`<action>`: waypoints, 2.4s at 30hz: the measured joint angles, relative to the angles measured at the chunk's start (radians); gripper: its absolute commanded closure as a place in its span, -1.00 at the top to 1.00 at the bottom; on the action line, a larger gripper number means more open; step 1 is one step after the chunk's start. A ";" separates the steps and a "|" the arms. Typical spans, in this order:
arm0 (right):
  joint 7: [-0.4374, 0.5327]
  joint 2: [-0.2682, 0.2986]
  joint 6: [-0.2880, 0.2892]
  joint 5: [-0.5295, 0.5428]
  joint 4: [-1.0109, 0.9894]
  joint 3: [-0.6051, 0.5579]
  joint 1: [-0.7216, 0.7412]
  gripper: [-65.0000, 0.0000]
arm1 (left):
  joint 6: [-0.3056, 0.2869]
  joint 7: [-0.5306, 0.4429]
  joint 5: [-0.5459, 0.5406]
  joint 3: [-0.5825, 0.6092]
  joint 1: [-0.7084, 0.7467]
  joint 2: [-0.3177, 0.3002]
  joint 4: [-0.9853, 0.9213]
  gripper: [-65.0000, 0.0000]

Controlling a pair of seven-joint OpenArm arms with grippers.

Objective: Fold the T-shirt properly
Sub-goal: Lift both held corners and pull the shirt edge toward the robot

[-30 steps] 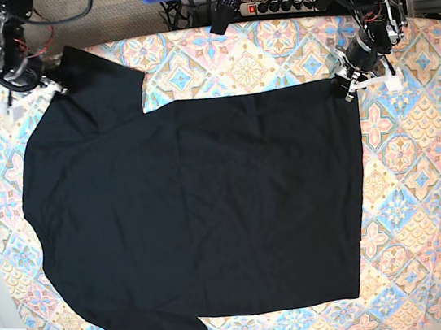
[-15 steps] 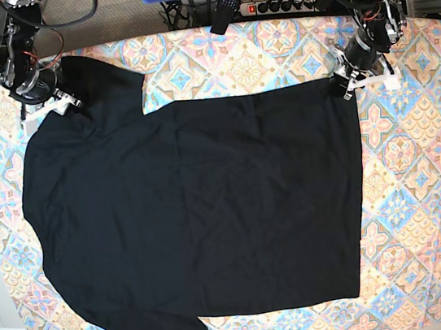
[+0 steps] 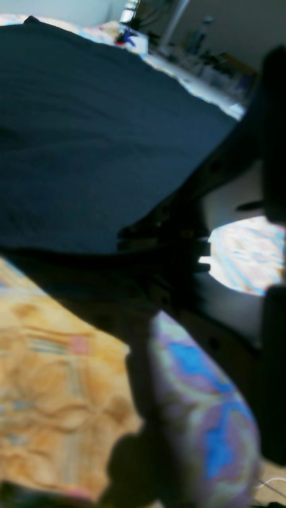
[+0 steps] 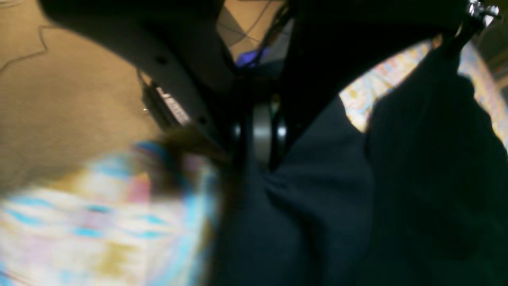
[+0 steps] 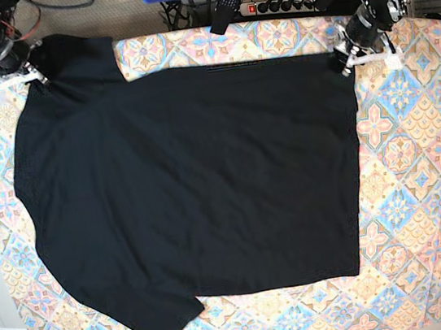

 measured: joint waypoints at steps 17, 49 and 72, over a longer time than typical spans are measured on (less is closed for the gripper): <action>0.001 -0.002 0.005 0.016 0.129 0.003 -0.253 -0.99 | -0.006 -0.009 -0.016 -0.033 0.296 -0.037 0.192 -1.00; -0.070 -0.002 -0.002 0.126 0.006 0.090 0.254 -0.98 | -0.003 -0.003 0.048 -0.041 -0.210 -0.008 -0.007 -1.00; -0.055 0.059 0.005 0.042 -0.082 0.036 0.411 -0.36 | 0.006 -0.008 0.188 -0.023 -0.384 0.034 -0.199 -0.40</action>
